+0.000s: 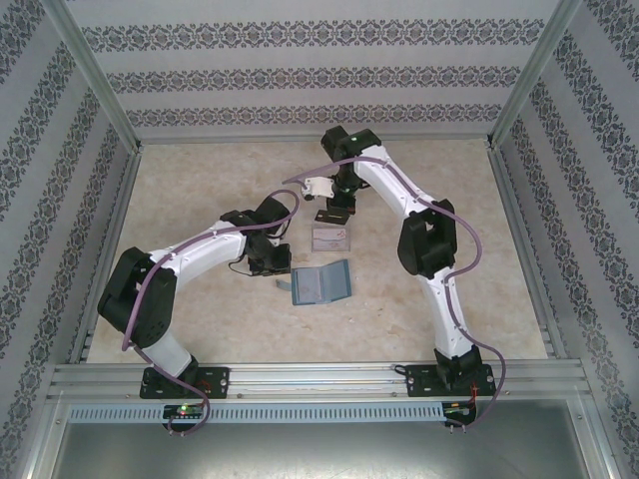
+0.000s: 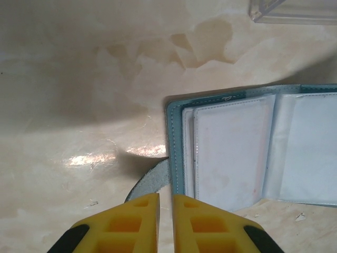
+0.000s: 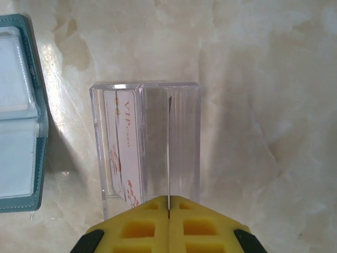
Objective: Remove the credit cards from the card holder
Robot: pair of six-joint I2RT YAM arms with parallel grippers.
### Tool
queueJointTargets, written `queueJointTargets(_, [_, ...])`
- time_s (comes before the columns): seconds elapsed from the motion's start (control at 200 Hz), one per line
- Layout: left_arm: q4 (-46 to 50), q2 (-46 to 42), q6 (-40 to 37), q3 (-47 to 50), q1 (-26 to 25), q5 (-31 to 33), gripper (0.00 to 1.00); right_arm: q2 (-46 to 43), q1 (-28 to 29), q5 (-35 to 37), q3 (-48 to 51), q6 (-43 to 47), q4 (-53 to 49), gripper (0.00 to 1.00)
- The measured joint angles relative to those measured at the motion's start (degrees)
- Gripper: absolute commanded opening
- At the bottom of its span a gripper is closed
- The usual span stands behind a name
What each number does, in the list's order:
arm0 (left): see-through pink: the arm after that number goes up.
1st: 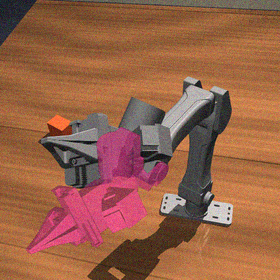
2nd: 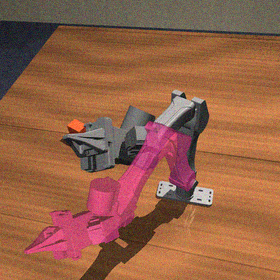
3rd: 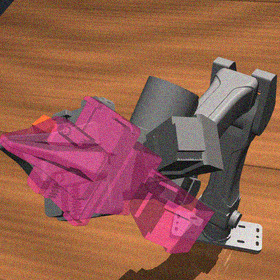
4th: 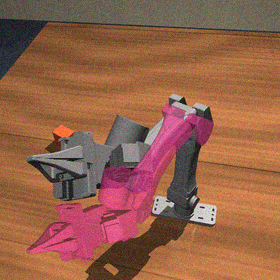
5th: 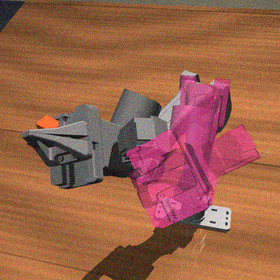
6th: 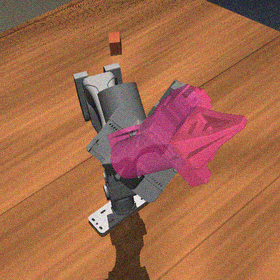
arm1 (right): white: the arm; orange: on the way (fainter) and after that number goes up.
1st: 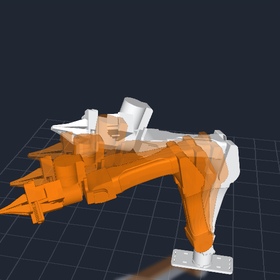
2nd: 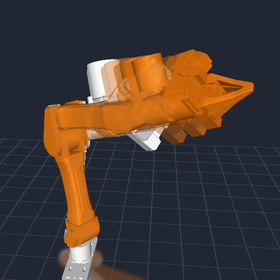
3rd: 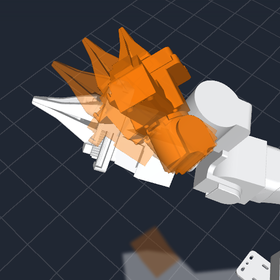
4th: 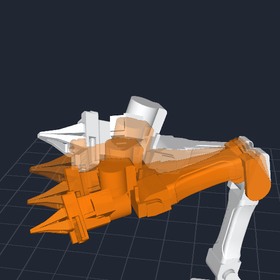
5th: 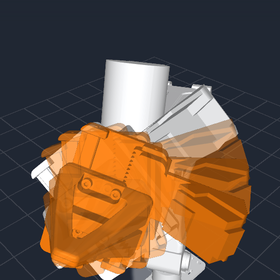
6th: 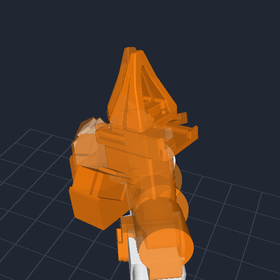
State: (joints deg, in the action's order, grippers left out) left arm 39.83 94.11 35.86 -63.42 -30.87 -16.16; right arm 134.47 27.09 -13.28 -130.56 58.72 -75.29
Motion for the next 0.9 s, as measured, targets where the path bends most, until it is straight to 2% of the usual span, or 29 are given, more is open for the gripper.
queueJointTargets(0.315, [0.07,0.02,0.22,0.00,0.24,0.20,0.15,2.99,0.02,-0.44,-0.79,0.52,-2.29,0.00])
queueJointTargets(0.415, [0.07,0.02,0.37,0.00,0.24,0.20,0.15,3.80,0.02,-0.90,-2.19,1.11,-3.72,0.14])
queueJointTargets(0.535, [0.07,0.09,0.37,0.00,0.24,0.20,0.15,4.48,0.00,-0.48,-3.65,1.29,-4.31,0.23])
queueJointTargets(0.904, [0.07,0.42,0.37,-0.02,0.24,0.17,0.15,4.55,0.02,2.75,-3.74,0.39,-1.09,0.24])
